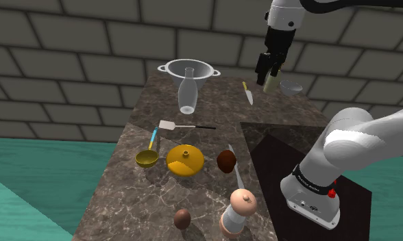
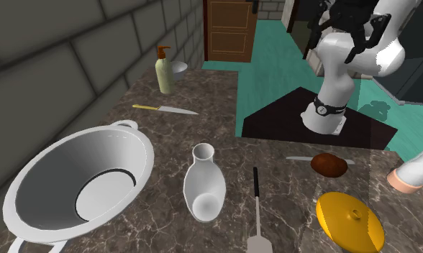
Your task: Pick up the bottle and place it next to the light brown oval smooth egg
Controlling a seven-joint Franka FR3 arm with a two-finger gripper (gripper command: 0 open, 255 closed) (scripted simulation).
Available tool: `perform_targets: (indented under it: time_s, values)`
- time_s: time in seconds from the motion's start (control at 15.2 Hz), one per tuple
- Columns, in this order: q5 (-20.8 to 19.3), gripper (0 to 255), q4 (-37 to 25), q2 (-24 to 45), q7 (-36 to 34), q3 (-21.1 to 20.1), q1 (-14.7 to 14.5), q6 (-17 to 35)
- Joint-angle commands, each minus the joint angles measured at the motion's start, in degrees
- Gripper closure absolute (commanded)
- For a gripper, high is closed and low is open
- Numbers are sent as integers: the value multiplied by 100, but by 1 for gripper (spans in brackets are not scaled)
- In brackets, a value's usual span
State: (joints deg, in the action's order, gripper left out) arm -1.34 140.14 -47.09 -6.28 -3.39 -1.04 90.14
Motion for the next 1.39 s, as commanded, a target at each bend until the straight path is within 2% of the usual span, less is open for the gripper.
perform_targets:
  time_s: [0.0,0.66,1.32]
  values:
    - [0,0,0,0,0,0,0,0]
    - [-74,0,-1358,2428,203,141,96,965]
    - [-57,0,-3463,4814,403,208,149,1136]
